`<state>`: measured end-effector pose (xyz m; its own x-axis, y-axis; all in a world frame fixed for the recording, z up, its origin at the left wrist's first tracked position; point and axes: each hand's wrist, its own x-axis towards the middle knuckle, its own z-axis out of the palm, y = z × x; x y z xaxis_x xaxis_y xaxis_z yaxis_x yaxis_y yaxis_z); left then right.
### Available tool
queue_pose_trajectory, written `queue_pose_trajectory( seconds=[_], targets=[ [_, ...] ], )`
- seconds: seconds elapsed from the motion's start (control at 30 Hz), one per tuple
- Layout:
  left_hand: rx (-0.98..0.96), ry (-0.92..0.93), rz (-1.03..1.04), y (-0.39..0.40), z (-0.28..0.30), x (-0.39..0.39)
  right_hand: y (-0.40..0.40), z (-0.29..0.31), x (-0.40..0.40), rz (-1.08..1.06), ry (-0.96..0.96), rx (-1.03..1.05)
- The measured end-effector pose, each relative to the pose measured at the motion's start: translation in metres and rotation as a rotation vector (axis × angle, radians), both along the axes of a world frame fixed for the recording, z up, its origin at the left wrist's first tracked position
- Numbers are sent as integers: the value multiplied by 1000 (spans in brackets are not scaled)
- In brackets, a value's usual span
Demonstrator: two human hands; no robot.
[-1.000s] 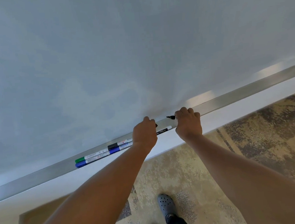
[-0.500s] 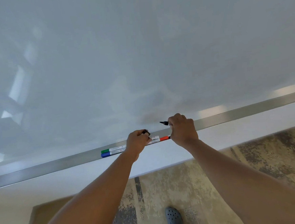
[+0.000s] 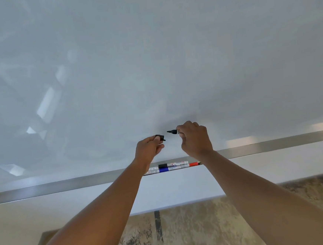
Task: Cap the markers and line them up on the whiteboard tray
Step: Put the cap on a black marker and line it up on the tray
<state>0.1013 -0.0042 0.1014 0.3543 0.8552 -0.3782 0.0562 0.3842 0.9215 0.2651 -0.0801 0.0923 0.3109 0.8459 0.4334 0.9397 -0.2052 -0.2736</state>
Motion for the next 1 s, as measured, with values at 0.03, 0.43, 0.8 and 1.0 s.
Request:
queue_pose_trajectory(
  seconds=[0.03, 0.43, 0.8, 1.0],
  targets=[
    [0, -18, 11, 1, 5, -2, 2, 5, -2, 4, -8, 12],
    [89, -118, 19, 9, 55, -16, 15, 53, -16, 62, -80, 116],
    [185, -159, 22, 1, 84, -19, 13, 76, -22, 89, -82, 162],
    [246, -157, 0, -3, 91, -18, 9, 86, -27, 104, -42, 133]
  ],
)
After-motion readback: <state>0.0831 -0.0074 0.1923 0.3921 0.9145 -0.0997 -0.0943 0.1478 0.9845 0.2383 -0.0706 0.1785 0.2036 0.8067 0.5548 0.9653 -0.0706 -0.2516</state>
